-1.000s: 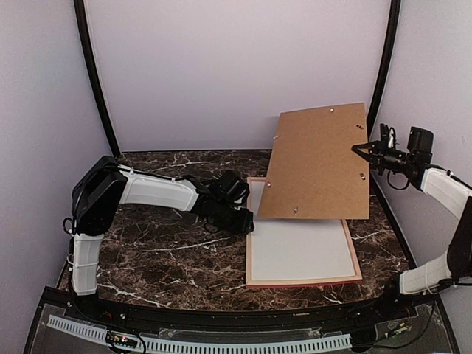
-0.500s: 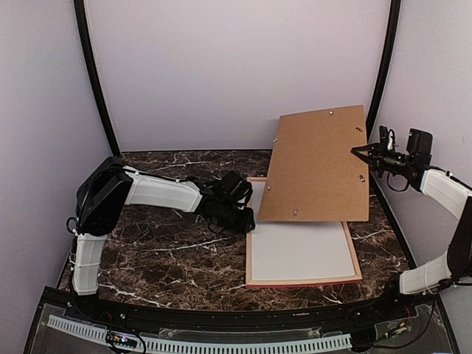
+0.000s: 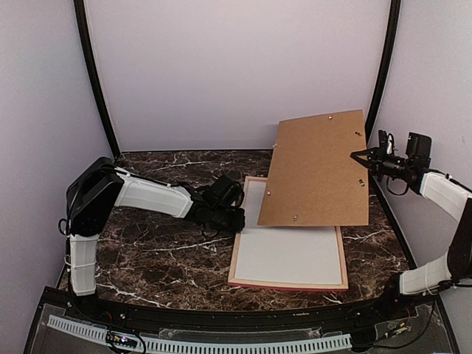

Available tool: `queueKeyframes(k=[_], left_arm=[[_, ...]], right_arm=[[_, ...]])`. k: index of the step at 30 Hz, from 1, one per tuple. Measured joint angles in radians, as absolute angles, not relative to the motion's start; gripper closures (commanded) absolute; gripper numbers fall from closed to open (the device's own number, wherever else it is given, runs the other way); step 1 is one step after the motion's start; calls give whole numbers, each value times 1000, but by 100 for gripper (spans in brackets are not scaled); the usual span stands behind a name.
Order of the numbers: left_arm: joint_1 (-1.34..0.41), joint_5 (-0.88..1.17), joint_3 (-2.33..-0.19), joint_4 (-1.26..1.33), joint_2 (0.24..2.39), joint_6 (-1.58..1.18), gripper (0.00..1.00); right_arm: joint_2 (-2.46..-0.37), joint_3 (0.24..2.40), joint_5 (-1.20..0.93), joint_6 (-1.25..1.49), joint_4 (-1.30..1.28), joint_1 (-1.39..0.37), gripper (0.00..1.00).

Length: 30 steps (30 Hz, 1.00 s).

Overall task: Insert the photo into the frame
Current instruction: Move the frame body to the center of the board.

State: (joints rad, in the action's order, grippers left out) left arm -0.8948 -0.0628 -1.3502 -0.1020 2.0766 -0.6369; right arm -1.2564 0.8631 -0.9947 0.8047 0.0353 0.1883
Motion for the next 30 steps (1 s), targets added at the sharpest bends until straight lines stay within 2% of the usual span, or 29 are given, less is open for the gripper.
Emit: queueKeyframes(k=[8, 19, 25, 30], left_arm=[[-834, -103, -1160, -38, 1951, -668, 83], [-741, -148, -866, 30, 1735, -735, 85], [-731, -143, -744, 78, 1646, -797, 77], [-736, -96, -685, 119, 1613, -849, 65]], right_arm=[[-1242, 836, -986, 798, 29, 168, 100], [-1267, 816, -939, 803, 49, 10, 100], [-1308, 788, -907, 844, 121, -122, 100], [-1349, 754, -878, 883, 189, -218, 100]])
